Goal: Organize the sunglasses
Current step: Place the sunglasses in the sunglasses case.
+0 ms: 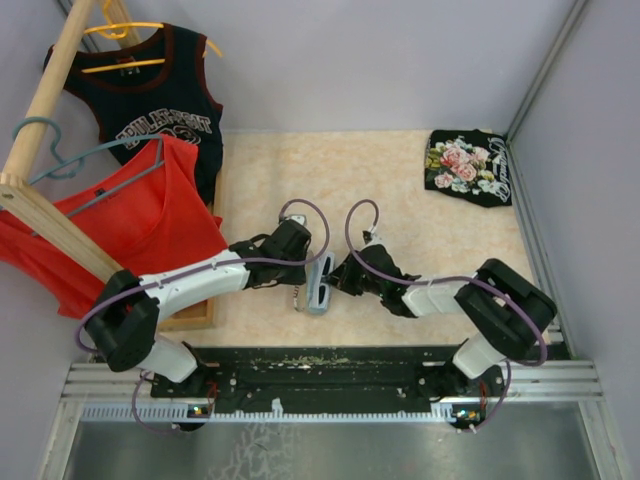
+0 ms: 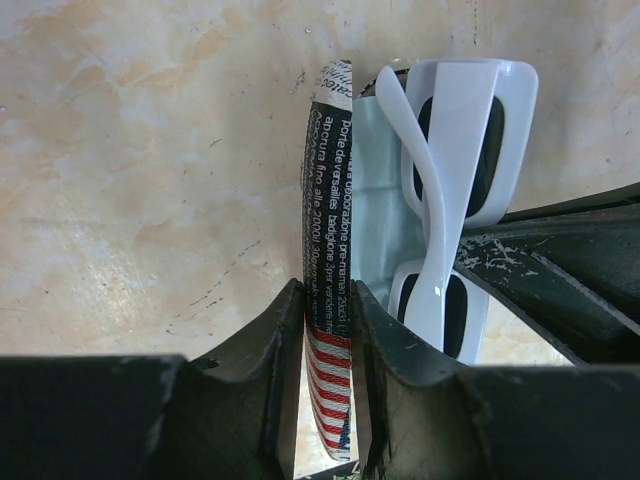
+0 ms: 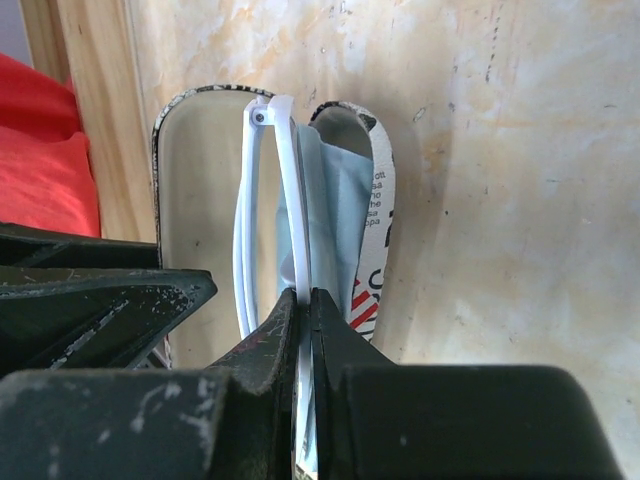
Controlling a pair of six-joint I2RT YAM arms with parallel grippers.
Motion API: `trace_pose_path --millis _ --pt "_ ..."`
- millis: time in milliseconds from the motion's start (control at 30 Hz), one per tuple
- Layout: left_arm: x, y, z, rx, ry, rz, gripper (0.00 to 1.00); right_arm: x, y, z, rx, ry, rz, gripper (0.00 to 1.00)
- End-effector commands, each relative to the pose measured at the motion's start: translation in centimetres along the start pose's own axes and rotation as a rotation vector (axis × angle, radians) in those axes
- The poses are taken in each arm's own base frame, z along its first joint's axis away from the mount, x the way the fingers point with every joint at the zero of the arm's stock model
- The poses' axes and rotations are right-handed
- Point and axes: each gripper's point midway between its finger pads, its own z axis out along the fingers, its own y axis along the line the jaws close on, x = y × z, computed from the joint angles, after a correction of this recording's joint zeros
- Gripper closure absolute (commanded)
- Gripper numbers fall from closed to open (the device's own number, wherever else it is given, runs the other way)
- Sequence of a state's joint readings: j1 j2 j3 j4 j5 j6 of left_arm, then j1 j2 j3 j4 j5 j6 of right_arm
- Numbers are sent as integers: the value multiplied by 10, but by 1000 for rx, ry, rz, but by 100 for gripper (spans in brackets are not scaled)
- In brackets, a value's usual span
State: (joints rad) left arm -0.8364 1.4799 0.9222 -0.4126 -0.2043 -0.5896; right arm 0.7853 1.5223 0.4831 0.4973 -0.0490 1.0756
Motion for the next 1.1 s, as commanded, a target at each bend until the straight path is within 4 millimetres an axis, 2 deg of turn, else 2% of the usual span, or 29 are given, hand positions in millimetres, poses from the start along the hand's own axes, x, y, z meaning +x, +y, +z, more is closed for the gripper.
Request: trace_pose_path --millis 0,400,733,1067 --pt "-18 -11 -7 20 -48 -22 70 -8 33 5 -88 -28 -12 100" --pt "-19 -6 -8 -13 -53 -29 69 7 30 6 -62 11 -21 100" --pt "-22 -8 -10 -15 -61 -31 68 5 24 7 -13 4 -56 100" --pt "-21 -5 -10 -28 -59 -28 68 -3 28 2 9 -12 -96 87"
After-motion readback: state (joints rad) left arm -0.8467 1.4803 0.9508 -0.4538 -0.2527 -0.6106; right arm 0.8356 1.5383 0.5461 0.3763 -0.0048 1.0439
